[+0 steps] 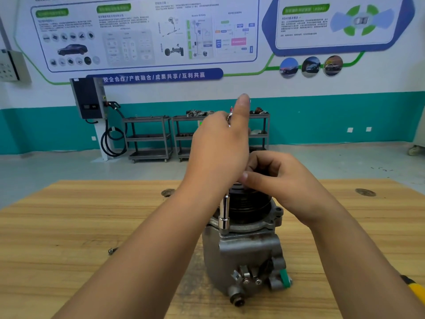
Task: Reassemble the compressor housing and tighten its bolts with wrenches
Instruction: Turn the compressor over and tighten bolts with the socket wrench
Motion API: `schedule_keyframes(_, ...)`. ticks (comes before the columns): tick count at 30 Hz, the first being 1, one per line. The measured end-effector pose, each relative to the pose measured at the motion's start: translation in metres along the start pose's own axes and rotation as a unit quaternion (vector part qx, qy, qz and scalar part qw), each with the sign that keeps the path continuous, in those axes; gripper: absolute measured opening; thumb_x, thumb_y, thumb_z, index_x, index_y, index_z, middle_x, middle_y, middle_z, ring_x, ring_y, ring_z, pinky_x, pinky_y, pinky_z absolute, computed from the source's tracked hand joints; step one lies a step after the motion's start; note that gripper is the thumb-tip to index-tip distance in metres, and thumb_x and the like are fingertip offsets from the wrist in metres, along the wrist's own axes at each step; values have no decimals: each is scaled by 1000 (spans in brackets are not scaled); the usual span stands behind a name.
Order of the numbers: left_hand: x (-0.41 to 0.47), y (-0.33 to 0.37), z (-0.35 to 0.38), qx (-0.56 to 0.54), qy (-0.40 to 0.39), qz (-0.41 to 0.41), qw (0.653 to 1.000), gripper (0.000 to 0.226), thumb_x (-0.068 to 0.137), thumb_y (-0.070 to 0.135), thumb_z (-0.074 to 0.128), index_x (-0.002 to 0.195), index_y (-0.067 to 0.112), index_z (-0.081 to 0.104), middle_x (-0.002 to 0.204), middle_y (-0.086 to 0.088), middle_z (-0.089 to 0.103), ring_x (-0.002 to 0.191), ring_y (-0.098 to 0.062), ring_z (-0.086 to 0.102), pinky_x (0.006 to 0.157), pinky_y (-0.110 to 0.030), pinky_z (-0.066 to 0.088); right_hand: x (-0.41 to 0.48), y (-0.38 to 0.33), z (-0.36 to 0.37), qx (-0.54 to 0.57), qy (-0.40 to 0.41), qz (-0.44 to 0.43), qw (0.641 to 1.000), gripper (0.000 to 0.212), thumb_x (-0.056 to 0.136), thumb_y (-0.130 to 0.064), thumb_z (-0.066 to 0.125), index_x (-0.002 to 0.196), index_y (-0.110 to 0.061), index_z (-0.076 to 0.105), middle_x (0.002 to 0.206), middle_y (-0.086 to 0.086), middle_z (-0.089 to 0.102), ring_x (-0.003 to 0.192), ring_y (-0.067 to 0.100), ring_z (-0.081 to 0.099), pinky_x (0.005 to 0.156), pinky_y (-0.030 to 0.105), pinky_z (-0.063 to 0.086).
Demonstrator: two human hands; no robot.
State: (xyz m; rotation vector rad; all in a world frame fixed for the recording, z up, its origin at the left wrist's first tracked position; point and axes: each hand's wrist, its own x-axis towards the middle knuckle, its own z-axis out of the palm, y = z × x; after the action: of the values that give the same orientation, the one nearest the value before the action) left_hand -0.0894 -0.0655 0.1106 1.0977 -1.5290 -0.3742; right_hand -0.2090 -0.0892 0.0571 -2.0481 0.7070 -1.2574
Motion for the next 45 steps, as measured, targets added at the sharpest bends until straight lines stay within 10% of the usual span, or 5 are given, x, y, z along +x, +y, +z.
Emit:
schedule_keyframes(12, 8, -4, -9, 122, 17, 81, 989, 64, 99, 45, 33, 74, -8, 56, 58, -22, 58, 59, -34, 59, 62, -41, 45, 0, 0, 1, -9, 7, 5, 1000, 19, 77, -35, 62, 67, -19, 60, 64, -2, 57, 65, 11, 55, 59, 20, 44)
schedule_keyframes(16, 14, -15, -19, 46, -63, 66, 995, 59, 99, 45, 32, 63, 3, 51, 36, -5, 46, 31, -18, 50, 41, -24, 40, 0, -1, 2, -16, 7, 10, 1000, 20, 77, -38, 62, 68, -20, 61, 64, -6, 60, 66, 9, 56, 61, 20, 45)
schedule_keyframes(28, 36, -32, -44, -207, -323, -41, 922, 54, 99, 44, 28, 58, 12, 42, 35, 5, 25, 27, -8, 24, 34, -13, 28, -1, -6, 0, -28, -2, 17, 999, 14, 75, -37, 65, 68, -25, 63, 66, -5, 61, 66, 9, 58, 61, 21, 47)
schedule_keyframes(38, 42, 0, -65, -276, -69, -74, 956, 47, 97, 48, 38, 61, 18, 39, 40, 5, 27, 34, -9, 24, 37, -20, 22, -3, -17, 14, -157, 14, 22, 987, 16, 77, -43, 69, 91, -37, 67, 84, -23, 63, 77, 5, 54, 62, 16, 43)
schedule_keyframes(45, 12, 13, -37, -283, -123, -41, 950, 43, 99, 45, 36, 67, 16, 40, 42, 8, 34, 37, -9, 35, 38, -16, 28, -4, -24, 18, -122, -12, 12, 992, 28, 71, -46, 66, 99, -44, 64, 96, -25, 65, 83, 2, 58, 71, 17, 44)
